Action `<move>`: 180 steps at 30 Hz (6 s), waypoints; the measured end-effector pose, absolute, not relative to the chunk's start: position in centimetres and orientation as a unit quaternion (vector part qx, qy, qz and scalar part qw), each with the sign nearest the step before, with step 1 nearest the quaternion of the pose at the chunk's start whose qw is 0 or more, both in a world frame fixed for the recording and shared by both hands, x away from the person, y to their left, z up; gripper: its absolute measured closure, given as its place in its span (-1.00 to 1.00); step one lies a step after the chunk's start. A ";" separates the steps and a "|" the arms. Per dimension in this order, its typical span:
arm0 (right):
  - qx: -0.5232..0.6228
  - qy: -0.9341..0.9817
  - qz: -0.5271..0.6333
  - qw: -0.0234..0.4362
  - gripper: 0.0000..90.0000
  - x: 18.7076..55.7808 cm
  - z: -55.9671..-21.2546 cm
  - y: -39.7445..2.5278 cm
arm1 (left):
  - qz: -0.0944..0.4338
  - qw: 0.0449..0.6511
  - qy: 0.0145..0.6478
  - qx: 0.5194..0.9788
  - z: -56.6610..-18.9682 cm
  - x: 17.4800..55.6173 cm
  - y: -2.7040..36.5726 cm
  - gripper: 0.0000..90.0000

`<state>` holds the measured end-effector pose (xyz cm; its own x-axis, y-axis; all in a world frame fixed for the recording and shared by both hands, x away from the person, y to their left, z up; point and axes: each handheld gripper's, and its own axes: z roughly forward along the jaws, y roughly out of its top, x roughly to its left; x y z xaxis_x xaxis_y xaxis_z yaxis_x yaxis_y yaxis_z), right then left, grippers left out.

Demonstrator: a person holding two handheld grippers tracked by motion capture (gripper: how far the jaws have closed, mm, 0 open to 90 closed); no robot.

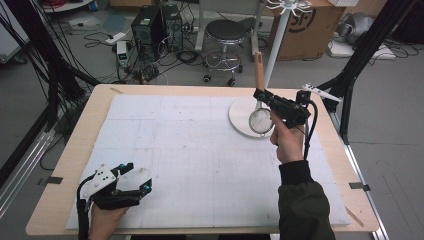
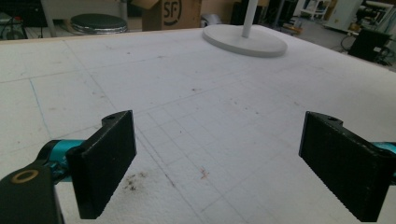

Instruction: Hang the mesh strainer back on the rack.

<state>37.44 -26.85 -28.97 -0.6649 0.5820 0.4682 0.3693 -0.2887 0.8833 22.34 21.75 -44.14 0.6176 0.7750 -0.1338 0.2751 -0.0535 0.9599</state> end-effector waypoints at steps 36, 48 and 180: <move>0.392 0.551 0.718 0.167 0.58 39.9 -21.8 -28.0 | 0.208 0.582 0.376 0.690 -44.0 21.8 21.8 -0.74; 0.409 0.519 0.732 0.166 0.58 39.5 -21.4 -30.9 | 0.209 0.579 0.377 0.692 -44.1 21.8 21.9 -0.74; 0.434 0.576 0.669 0.180 -0.25 40.5 -23.7 -29.7 | 0.219 0.575 0.382 0.690 -44.0 21.4 22.2 -0.74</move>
<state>40.49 -29.66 -23.71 -0.5596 0.7400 0.3732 0.2592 -0.2714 0.9269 21.40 22.23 -44.01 0.6118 0.7789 -0.1379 0.2764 -0.0471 0.9599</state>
